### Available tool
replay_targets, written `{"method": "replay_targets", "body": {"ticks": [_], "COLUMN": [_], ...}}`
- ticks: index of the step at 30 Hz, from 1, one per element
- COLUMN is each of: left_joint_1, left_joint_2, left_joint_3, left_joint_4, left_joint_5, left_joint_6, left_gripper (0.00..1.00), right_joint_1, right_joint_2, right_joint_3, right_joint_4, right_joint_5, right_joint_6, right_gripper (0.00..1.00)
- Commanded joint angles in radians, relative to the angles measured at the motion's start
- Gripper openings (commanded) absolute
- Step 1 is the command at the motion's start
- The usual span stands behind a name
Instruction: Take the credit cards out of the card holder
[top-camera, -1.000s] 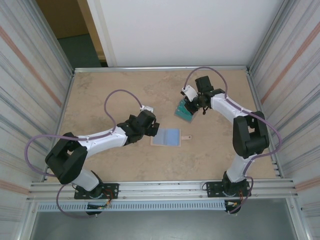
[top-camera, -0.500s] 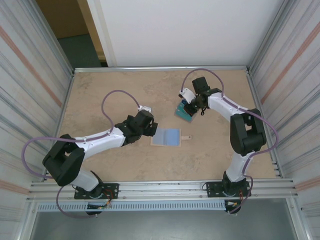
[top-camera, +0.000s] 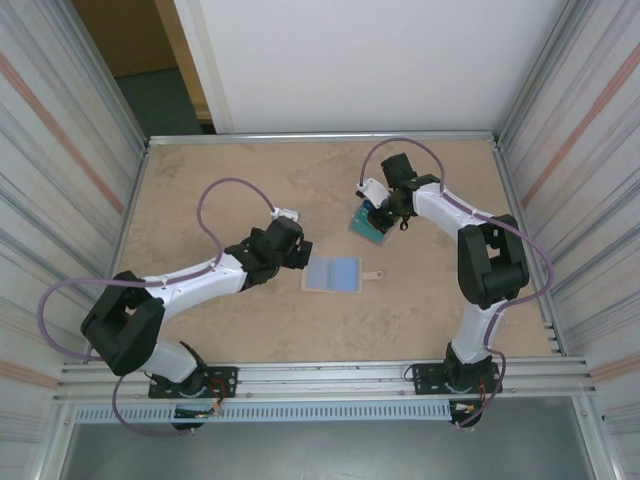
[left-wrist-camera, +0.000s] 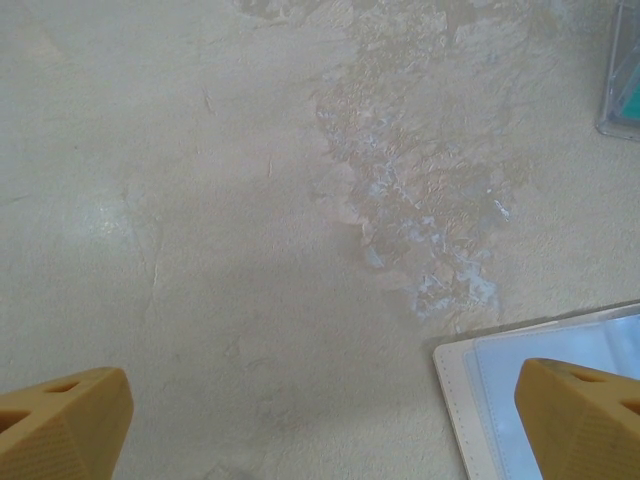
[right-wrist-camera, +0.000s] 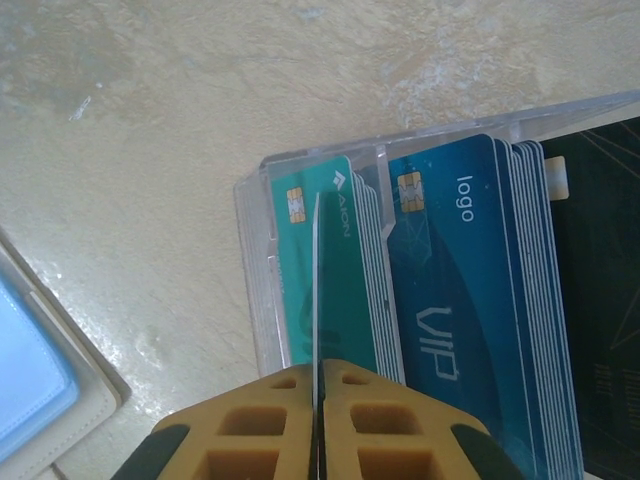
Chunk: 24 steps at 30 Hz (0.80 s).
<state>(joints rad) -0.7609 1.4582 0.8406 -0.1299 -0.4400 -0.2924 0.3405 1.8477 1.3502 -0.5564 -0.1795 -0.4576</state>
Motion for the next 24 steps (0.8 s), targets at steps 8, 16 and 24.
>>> {"method": "replay_targets", "body": {"ticks": [8, 16, 24], "left_joint_1": [0.008, 0.013, 0.025], "left_joint_2": [-0.039, -0.048, -0.091], "left_joint_3": [-0.013, -0.021, -0.041], "left_joint_4": [-0.014, -0.013, -0.012], "left_joint_5": [-0.024, -0.027, -0.053], "left_joint_6": [-0.011, -0.016, -0.009], "left_gripper": [0.99, 0.99, 0.99], "right_joint_1": [0.012, 0.019, 0.021], "right_joint_2": [0.028, 0.009, -0.117], "right_joint_3": [0.046, 0.038, -0.040], "right_joint_4": [-0.019, -0.008, 0.072], "right_joint_5": [0.035, 0.069, 0.123], "right_joint_6": [-0.015, 0.003, 0.075], "right_gripper": [0.15, 0.15, 0.22]}}
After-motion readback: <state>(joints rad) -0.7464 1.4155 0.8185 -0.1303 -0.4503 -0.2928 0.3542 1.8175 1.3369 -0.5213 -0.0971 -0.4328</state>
